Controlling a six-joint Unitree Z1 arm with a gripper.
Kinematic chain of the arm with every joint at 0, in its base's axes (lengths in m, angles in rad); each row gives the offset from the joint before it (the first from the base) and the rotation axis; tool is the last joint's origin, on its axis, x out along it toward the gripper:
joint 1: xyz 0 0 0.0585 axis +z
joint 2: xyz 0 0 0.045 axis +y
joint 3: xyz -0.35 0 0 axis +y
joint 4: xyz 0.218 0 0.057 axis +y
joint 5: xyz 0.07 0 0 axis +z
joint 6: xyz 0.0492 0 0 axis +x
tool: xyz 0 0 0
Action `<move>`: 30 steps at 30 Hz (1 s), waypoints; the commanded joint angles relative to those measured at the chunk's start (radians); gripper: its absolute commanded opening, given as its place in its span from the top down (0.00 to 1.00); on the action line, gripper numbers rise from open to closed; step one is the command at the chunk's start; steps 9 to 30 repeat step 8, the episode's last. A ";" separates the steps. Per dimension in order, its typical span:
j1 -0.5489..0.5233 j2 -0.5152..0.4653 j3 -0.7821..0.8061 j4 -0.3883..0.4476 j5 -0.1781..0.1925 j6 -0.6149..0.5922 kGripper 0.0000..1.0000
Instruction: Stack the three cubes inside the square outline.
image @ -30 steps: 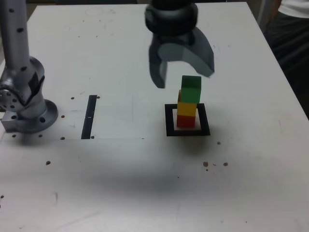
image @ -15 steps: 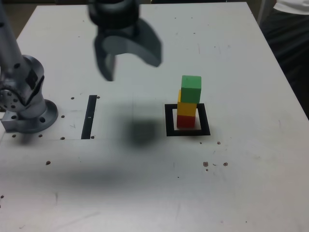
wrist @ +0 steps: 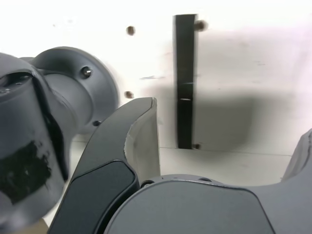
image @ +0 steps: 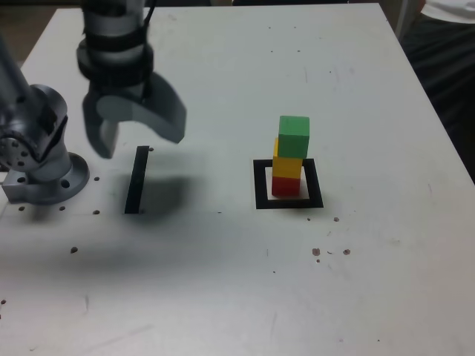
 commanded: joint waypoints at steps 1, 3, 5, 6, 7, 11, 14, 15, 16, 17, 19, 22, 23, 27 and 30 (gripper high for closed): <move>0.001 -0.009 0.031 -0.019 -0.008 -0.001 0.00; 0.001 -0.010 0.058 -0.034 -0.014 -0.001 0.00; 0.001 -0.011 0.080 -0.047 -0.019 -0.001 0.00; 0.001 -0.011 0.088 -0.053 -0.021 -0.001 0.01; 0.001 -0.012 0.094 -0.058 -0.022 -0.001 0.01; 0.001 -0.012 0.100 -0.063 -0.024 -0.001 0.01; 0.001 -0.012 0.100 -0.063 -0.024 -0.001 0.01; 0.001 -0.012 0.100 -0.063 -0.024 -0.001 0.01; 0.001 -0.012 0.100 -0.063 -0.024 -0.001 0.01; 0.001 -0.012 0.100 -0.063 -0.024 -0.001 0.01; 0.001 -0.012 0.100 -0.063 -0.024 -0.001 0.01; 0.001 -0.012 0.100 -0.063 -0.024 -0.001 0.01; 0.001 -0.012 0.100 -0.063 -0.024 -0.001 0.01; 0.001 -0.012 0.100 -0.063 -0.024 -0.001 0.01; 0.001 -0.012 0.100 -0.063 -0.024 -0.001 0.01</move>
